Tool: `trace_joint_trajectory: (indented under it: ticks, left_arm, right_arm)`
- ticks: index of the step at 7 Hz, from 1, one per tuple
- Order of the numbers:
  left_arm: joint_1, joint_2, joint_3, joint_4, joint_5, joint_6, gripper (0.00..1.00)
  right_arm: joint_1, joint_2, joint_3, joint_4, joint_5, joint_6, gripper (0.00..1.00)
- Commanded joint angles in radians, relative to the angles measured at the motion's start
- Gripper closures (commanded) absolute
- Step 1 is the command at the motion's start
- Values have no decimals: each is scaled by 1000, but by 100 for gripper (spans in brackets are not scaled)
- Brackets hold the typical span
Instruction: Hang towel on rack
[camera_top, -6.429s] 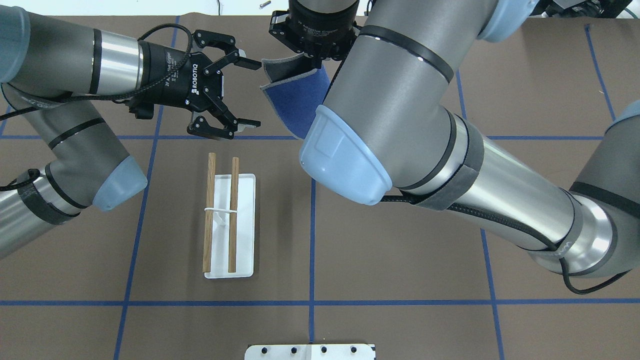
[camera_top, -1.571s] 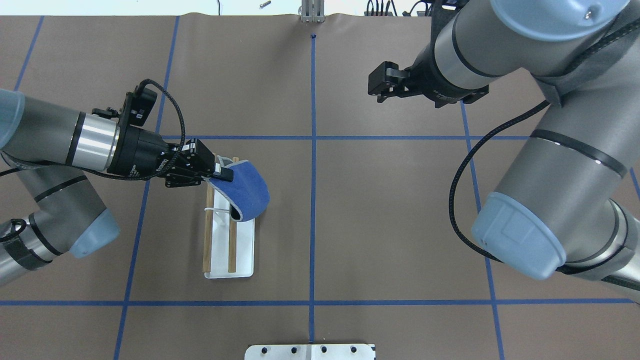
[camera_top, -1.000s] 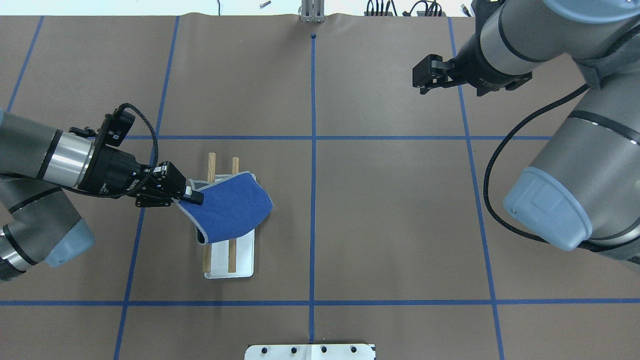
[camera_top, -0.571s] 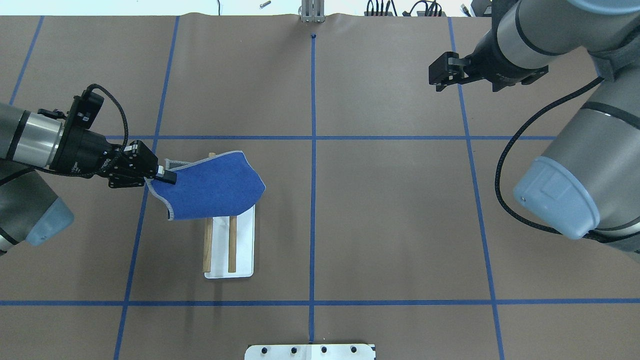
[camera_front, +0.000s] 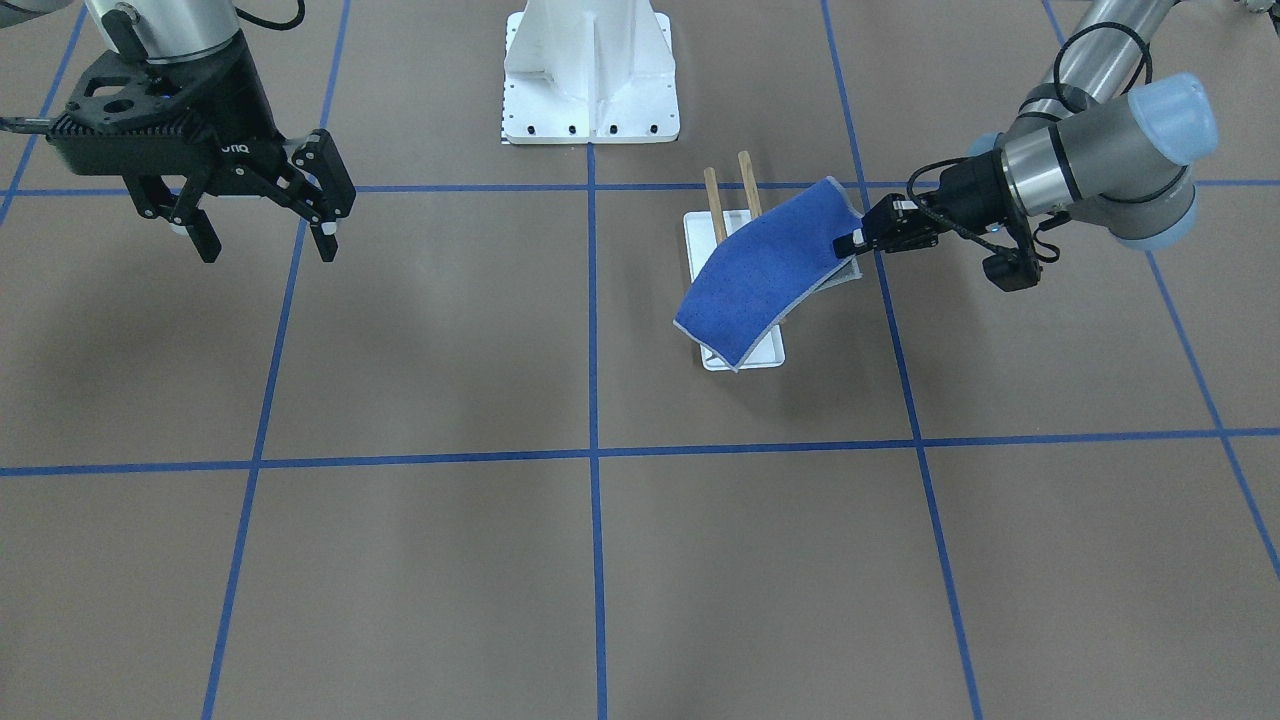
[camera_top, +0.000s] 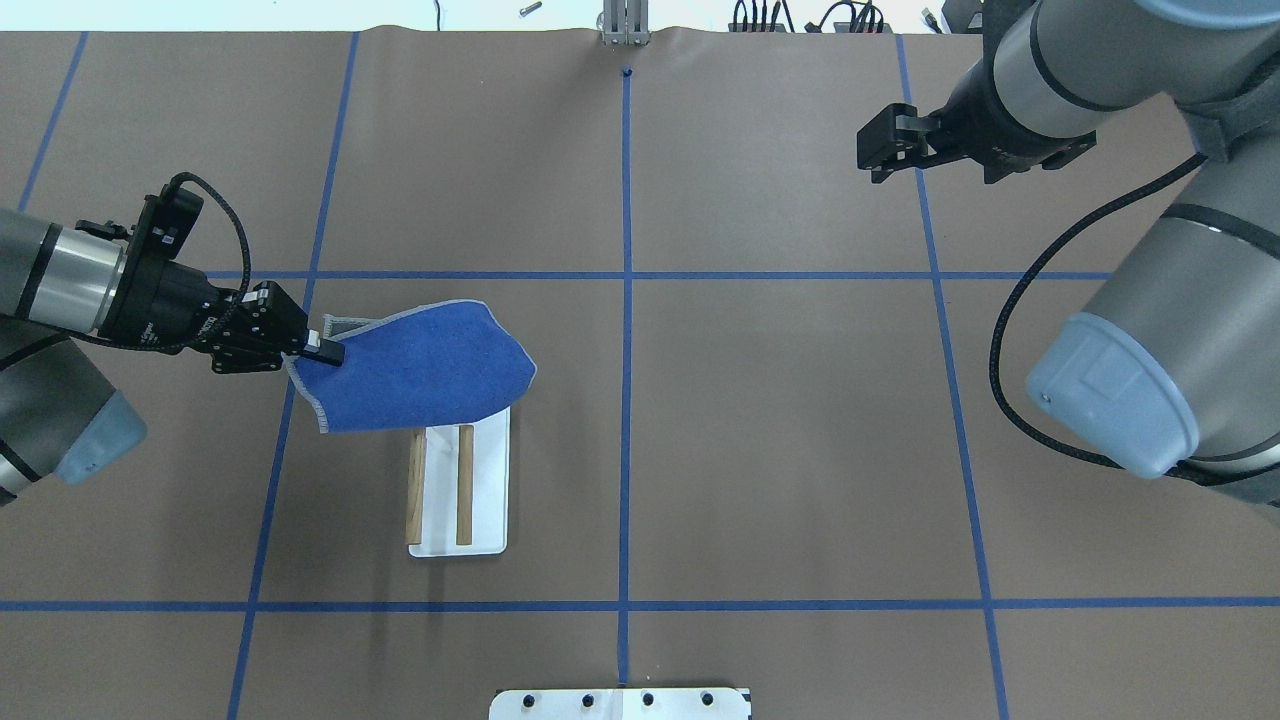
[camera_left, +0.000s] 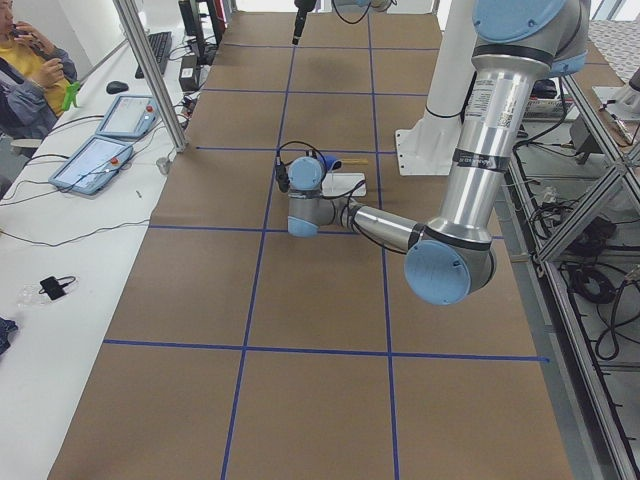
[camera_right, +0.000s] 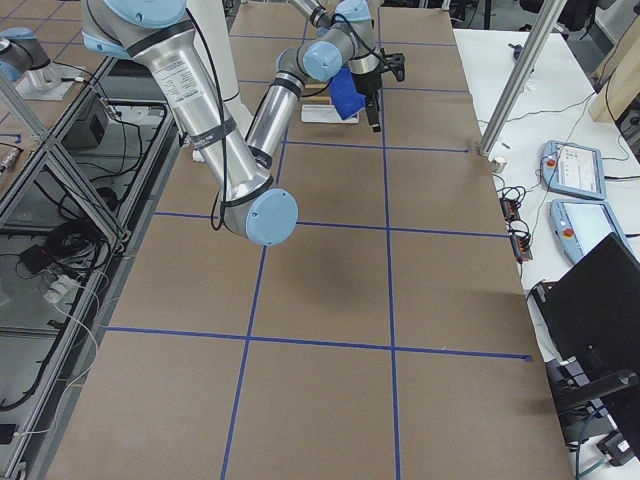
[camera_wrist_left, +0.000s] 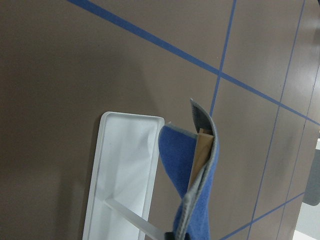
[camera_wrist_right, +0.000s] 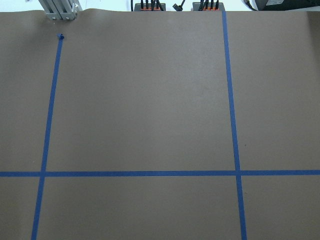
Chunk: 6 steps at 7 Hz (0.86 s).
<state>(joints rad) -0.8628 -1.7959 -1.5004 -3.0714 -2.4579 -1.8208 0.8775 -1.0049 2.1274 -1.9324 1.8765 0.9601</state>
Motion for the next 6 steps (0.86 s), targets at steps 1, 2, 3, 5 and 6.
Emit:
trace_joint_trajectory:
  ticks: [1,2,3,5,6]
  left_arm:
    - [1,4,37,-47,2,-2,2]
    - [1,4,37,-47,8,-2,2]
    - [-1,-2,35,-47,20,-5,2]
    - [-28,-2,29,-71,96,-2,2]
    - [-71,4,29,-96,194,5,2]
  right_arm:
    - [0,2,2,1,1,0,0]
    - [0,2,2,1,1,0,0]
    - [0,3,2,1,1,0,0]
    - [18,-3,5,0,4,-3,0]
    - [47,-21,3,0,22,-30,0]
